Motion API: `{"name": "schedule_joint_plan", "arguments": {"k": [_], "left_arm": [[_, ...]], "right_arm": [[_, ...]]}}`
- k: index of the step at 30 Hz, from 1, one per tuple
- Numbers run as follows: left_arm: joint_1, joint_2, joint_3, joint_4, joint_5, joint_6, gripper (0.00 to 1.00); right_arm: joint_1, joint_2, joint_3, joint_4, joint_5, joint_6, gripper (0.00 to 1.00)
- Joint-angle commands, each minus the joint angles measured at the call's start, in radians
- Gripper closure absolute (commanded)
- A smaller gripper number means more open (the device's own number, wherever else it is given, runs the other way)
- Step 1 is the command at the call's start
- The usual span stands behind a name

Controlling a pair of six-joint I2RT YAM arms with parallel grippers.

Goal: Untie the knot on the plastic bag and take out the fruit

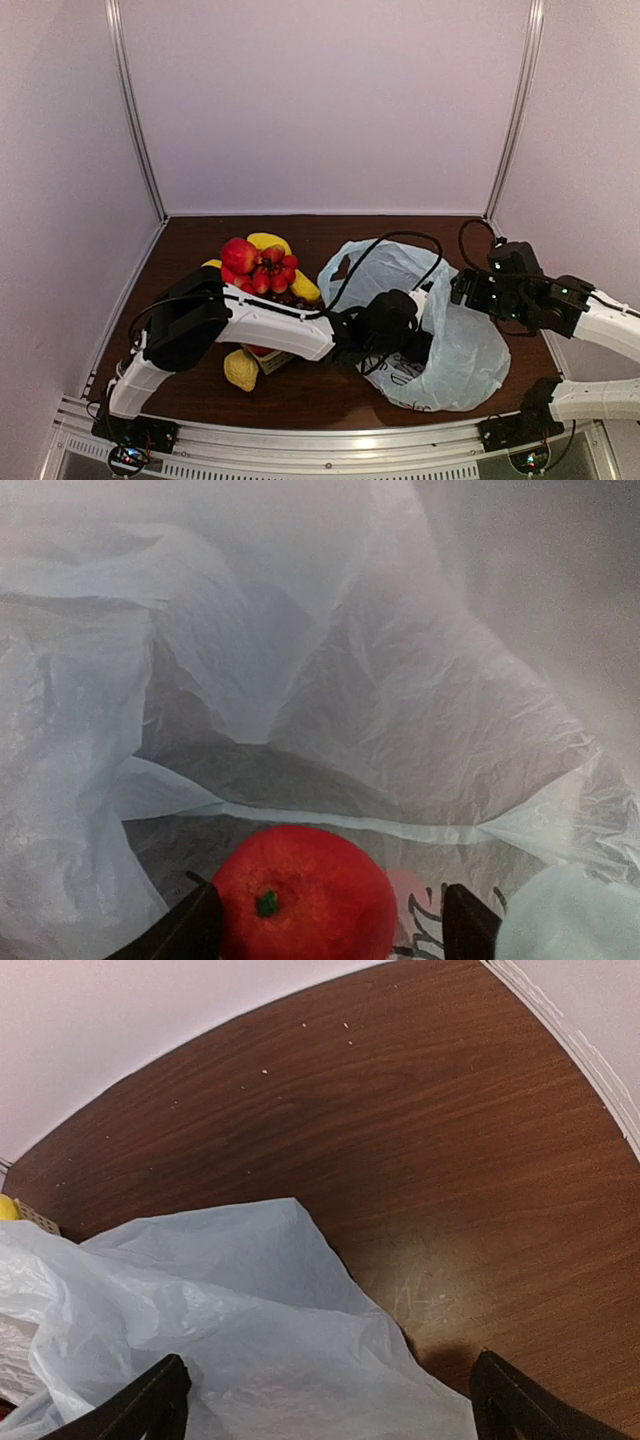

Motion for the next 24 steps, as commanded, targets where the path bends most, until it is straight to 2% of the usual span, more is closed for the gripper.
{"name": "schedule_joint_plan", "arguments": {"k": [1, 8, 10, 11, 12, 14, 15, 20, 24], "left_arm": [[-0.003, 0.063, 0.044, -0.074, -0.016, 0.000, 0.21], [0.002, 0.164, 0.168, -0.152, -0.014, 0.022, 0.15], [0.003, 0.177, 0.180, -0.153, -0.010, 0.027, 0.14], [0.002, 0.180, 0.184, -0.150, -0.011, 0.029, 0.16], [0.002, 0.181, 0.186, -0.149, -0.012, 0.031, 0.22], [0.002, 0.176, 0.190, -0.153, -0.027, 0.028, 0.44], [0.002, 0.167, 0.187, -0.149, -0.032, 0.027, 0.50], [0.004, 0.057, 0.137, -0.092, -0.053, 0.035, 0.64], [0.008, -0.085, 0.048, -0.054, -0.063, 0.046, 0.74]], "right_arm": [[-0.048, -0.006, -0.098, 0.071, -0.112, 0.066, 0.03], [-0.060, -0.006, -0.180, 0.102, -0.134, 0.096, 0.04], [-0.060, -0.012, -0.196, 0.112, -0.142, 0.100, 0.09], [-0.060, -0.014, -0.199, 0.115, -0.146, 0.100, 0.14], [-0.061, -0.015, -0.202, 0.117, -0.148, 0.098, 0.19], [-0.061, -0.018, -0.200, 0.120, -0.146, 0.093, 0.31], [-0.062, -0.020, -0.201, 0.125, -0.145, 0.090, 0.37], [-0.073, -0.016, -0.196, 0.156, -0.129, 0.073, 0.76], [-0.116, -0.003, -0.166, 0.142, -0.098, 0.036, 0.95]]}}
